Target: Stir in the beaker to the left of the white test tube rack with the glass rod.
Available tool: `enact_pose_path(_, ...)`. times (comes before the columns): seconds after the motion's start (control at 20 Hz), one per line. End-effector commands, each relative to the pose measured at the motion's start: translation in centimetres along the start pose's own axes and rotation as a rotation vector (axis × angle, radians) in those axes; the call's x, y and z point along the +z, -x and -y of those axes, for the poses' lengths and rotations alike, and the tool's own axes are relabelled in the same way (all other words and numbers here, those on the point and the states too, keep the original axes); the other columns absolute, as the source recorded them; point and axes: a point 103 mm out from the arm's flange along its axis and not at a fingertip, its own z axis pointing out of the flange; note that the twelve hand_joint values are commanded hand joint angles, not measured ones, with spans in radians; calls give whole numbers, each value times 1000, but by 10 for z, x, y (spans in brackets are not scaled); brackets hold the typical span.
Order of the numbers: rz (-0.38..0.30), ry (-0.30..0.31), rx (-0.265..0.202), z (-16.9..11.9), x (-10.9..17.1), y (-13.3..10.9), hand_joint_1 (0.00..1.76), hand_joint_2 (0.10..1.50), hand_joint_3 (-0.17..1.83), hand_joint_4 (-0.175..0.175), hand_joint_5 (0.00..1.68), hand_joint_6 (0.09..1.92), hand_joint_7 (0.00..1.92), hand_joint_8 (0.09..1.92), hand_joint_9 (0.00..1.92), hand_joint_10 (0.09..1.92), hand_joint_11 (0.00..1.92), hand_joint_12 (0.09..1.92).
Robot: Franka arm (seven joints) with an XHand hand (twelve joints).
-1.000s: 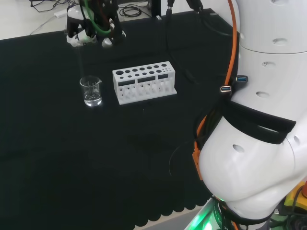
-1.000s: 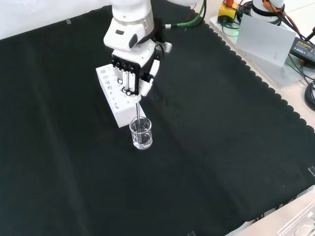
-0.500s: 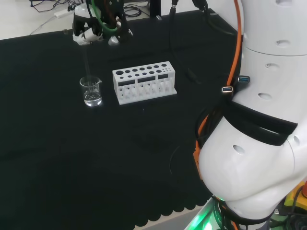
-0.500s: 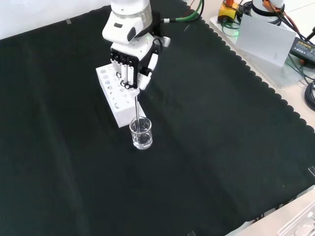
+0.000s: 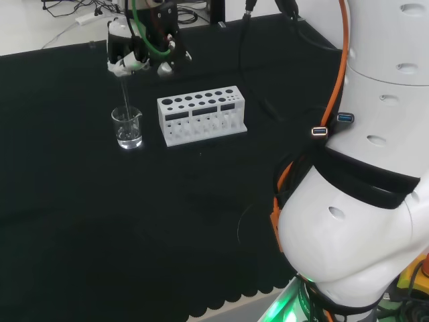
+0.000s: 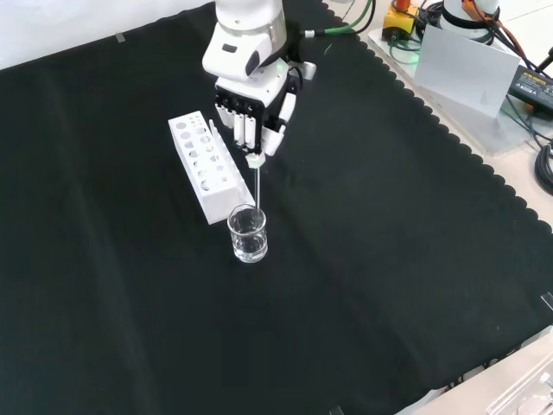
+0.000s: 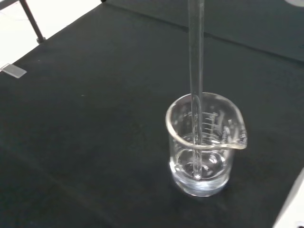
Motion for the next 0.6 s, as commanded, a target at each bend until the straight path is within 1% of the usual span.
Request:
enact_pose_path(0.05, -2, 2, -27, -13, 6, -20, 1311, 1105, -175, -175, 1300, 174, 1195, 977, 1654, 677, 1601, 691)
enact_pose_path(0.2, -4, 5, -40, -22, 6, -26, 1311, 1104, -175, -175, 1301, 172, 1195, 978, 1655, 676, 1601, 691)
enact_pose_path(0.3, -11, 17, -41, -21, 7, -22, 1312, 1104, -175, -175, 1301, 172, 1195, 978, 1656, 675, 1601, 691)
enact_pose_path(0.5, -6, 4, -26, -24, 5, -19, 1312, 1104, -175, -175, 1302, 170, 1195, 978, 1657, 674, 1601, 691)
enact_pose_path(0.6, -11, -1, -21, -28, 2, -10, 1312, 1104, -175, -175, 1302, 169, 1195, 978, 1657, 673, 1601, 691)
